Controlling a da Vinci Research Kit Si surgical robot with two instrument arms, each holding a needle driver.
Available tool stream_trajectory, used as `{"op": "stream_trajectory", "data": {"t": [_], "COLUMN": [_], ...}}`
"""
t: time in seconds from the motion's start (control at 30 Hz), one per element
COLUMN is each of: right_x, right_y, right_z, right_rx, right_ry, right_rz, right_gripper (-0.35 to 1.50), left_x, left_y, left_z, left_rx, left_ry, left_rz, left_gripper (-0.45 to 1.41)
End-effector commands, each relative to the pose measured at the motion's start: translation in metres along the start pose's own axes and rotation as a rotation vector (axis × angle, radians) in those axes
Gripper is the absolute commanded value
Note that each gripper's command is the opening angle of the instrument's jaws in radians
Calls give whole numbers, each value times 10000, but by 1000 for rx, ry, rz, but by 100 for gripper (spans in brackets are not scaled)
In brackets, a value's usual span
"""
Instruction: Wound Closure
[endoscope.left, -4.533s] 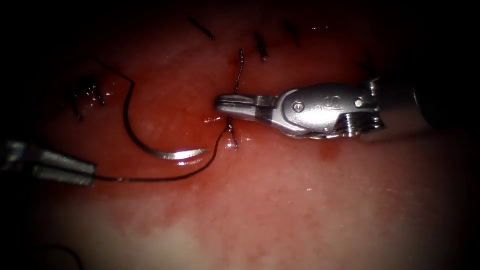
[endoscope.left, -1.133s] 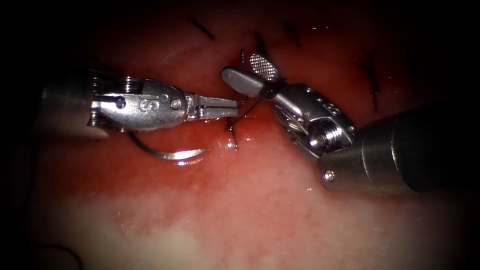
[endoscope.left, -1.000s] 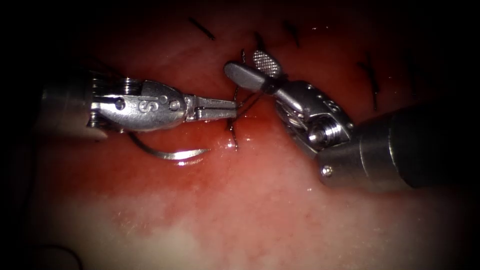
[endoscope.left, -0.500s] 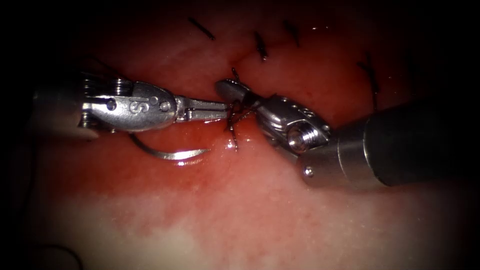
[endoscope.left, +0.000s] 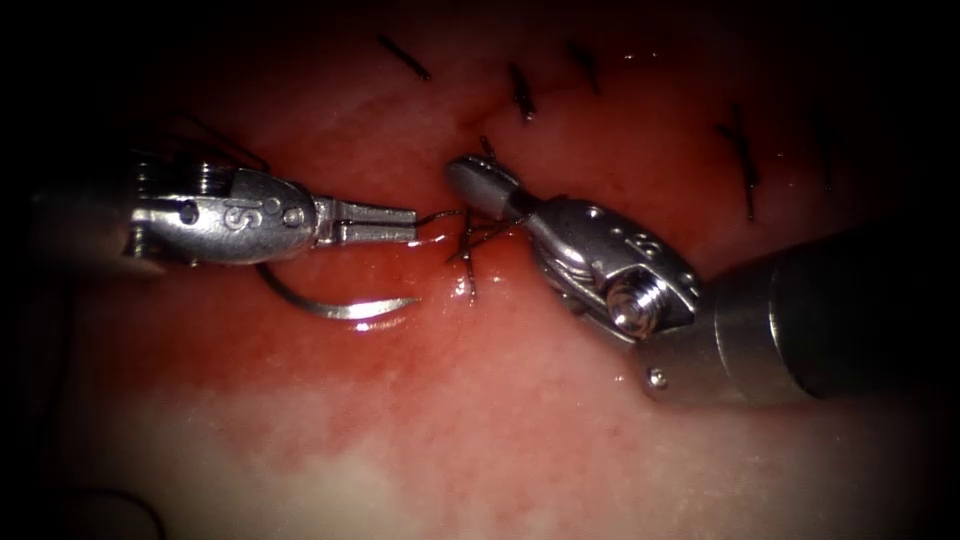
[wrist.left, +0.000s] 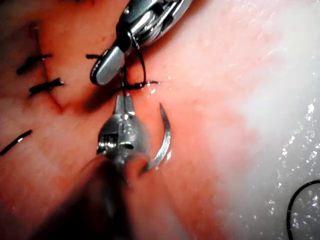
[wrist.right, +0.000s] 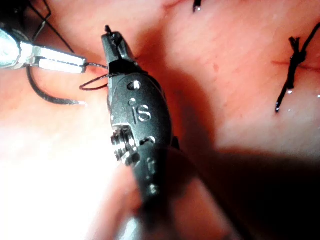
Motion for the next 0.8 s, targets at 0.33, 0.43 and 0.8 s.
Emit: {"op": "stream_trajectory", "data": {"t": [0.33, 0.43, 0.8], "right_x": [-22, -24, -40], "right_y": [-9, -10, 5], "right_z": [-33, -39, -59], "right_rx": [73, 74, 88], "right_ry": [80, 82, 92], "right_rz": [-148, -173, -207], "right_gripper": [-35, -35, -35], "left_x": [-7, -15, -68], "left_y": [-95, -123, -153], "left_z": [4, 14, 63], "left_rx": [11, 10, 5], "left_ry": [-54, -46, -82], "left_rz": [-76, -116, -157], "left_gripper": [-45, -45, -45]}}
